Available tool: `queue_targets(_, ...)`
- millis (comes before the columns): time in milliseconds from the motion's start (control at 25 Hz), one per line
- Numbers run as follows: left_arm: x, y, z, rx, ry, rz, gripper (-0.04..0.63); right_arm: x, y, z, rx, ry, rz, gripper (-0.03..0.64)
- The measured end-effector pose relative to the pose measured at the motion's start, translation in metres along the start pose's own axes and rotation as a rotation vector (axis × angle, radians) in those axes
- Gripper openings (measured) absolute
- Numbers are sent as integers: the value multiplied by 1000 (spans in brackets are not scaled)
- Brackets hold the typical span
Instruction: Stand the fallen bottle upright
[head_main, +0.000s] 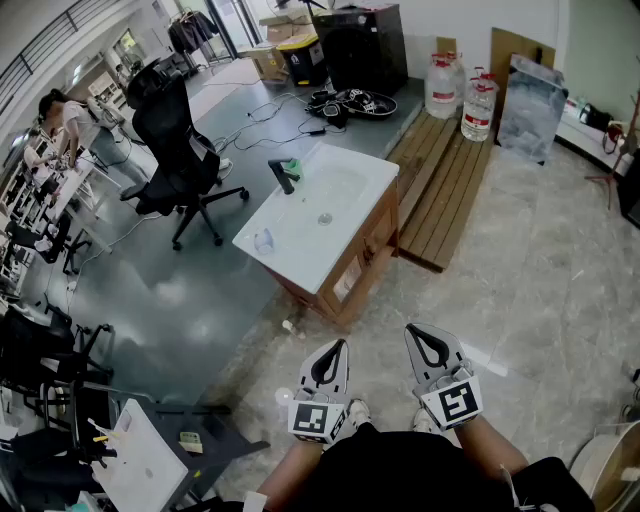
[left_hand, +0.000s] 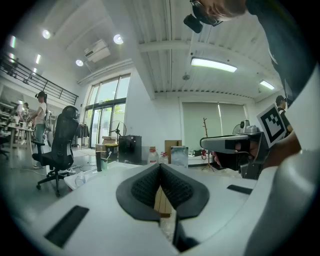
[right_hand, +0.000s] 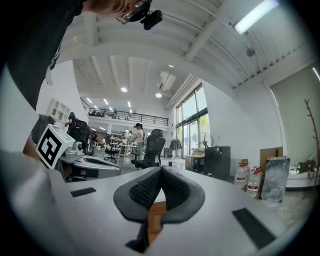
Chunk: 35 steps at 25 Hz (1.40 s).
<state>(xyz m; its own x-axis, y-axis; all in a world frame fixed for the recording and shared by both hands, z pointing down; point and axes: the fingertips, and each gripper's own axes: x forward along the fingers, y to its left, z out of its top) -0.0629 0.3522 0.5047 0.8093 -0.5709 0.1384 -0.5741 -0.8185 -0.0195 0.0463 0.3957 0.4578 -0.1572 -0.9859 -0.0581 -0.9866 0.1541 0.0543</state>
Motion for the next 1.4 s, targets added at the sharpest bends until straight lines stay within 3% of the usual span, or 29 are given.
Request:
queue_targets(120, -3, -7, 4, 9, -8, 2, 15, -9, 0, -5, -4, 34, 3, 11)
queue_targets(280, -8, -12, 3, 8, -1, 14, 15, -15, -1, 7, -14, -20, 7, 11)
queue_targets(400, -11, -16, 3, 7, 2, 19, 15, -23, -1, 0, -12, 31, 10, 11)
queue_targets(640, -14, -32, 4, 9, 10, 30, 15, -35, -1, 7, 101, 48, 37, 14)
queue_targets(1040, -14, -91, 10, 5, 1, 55, 15, -97, -31, 0, 67, 51, 87, 15)
queue_targets(1400, -10, -94, 13, -1, 5, 112, 15, -99, -50, -9, 81, 78, 112, 15)
